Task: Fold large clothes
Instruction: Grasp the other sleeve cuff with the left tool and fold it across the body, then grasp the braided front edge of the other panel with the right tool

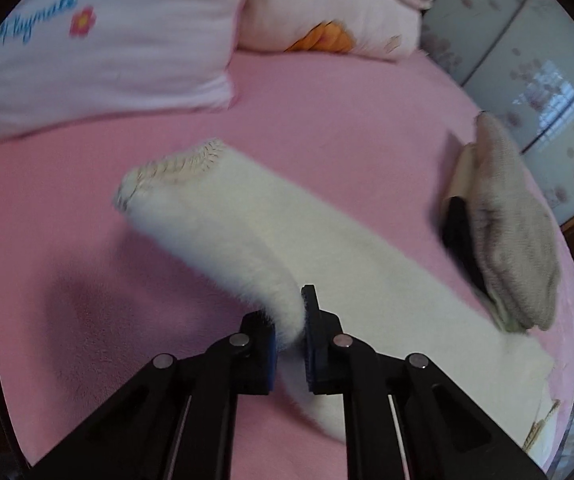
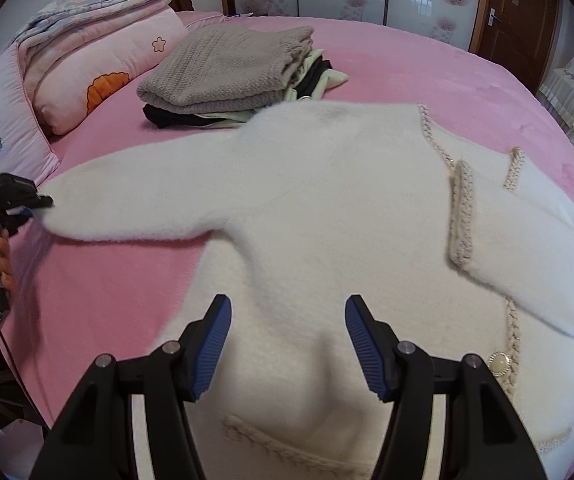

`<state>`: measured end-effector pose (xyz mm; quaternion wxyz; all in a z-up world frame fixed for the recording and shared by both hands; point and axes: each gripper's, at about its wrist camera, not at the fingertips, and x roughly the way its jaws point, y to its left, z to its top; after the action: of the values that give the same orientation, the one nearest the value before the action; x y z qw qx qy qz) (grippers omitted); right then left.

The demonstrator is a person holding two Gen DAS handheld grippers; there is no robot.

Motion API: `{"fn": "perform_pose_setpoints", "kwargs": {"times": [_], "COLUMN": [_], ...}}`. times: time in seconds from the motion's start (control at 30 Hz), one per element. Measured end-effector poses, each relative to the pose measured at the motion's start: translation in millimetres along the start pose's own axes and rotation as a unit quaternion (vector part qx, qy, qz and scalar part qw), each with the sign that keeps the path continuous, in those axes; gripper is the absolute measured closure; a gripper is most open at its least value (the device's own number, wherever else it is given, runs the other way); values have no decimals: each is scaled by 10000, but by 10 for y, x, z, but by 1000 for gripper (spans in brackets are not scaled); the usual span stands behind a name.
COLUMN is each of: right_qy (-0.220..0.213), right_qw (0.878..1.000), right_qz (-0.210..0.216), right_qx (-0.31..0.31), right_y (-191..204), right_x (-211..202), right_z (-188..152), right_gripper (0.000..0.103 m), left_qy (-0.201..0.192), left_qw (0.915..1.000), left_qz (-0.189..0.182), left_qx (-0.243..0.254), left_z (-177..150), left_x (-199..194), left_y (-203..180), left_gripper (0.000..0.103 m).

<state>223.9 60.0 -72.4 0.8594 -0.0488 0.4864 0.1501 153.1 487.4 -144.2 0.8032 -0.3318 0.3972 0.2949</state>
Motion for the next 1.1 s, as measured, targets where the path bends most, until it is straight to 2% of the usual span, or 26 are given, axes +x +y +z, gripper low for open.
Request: {"fn": "perform_pose_setpoints", "kwargs": {"times": [0.1,0.2,0.3,0.43,0.5,0.6,0.7,0.77,0.83,0.97,1.1], "right_qy": [-36,-100,-158,-227,-253,-237,-168,-101,-59,-85,-151], "right_qw": [10000,9997,9988,9965,9952,9928,9907,9896,9887,9880,9882], "right_qz": [-39,-85,-100,-184,-265,-405,-555,-598,-604,-560,-374], "right_qx": [76,226,443,777,911,1099,1228,1308,1370,1435,1477], "right_y": [-146,-321,-505,-815,-973,-1223,-1453,-1593,-1689,-1783,-1770], "right_x": [-53,-120,-189,-290,-333,-363,-360,-349,-341,-355,-353], "right_z": [-48,-105,-156,-232,-279,-367,-463,-529,-575,-596,-525], "right_gripper": [44,44,44,44,44,43,43,43,43,43,43], "left_qy": [-205,-323,-347,-57,145,626,967,1222,1474,1356,1256], "left_qw": [9982,9909,9756,9471,9361,9254,9142,9035,8948,8854,8816], "left_qz": [-452,-911,-1341,-1845,-1943,-1879,-1634,-1501,-1447,-1548,-1823], "left_qx": [351,939,1701,2625,2929,3231,3580,3824,3958,4169,4169], "left_z": [-70,-277,-610,-1234,-1541,-2028,-2446,-2661,-2787,-2862,-2821], "left_x": [-335,-669,-946,-1032,-959,-709,-470,-340,-247,-354,-605], "left_y": [-405,-925,-1482,-2211,-2455,-2733,-2861,-2911,-2918,-2915,-2776], "left_gripper": [95,95,95,95,95,95,92,75,66,46,42]}}
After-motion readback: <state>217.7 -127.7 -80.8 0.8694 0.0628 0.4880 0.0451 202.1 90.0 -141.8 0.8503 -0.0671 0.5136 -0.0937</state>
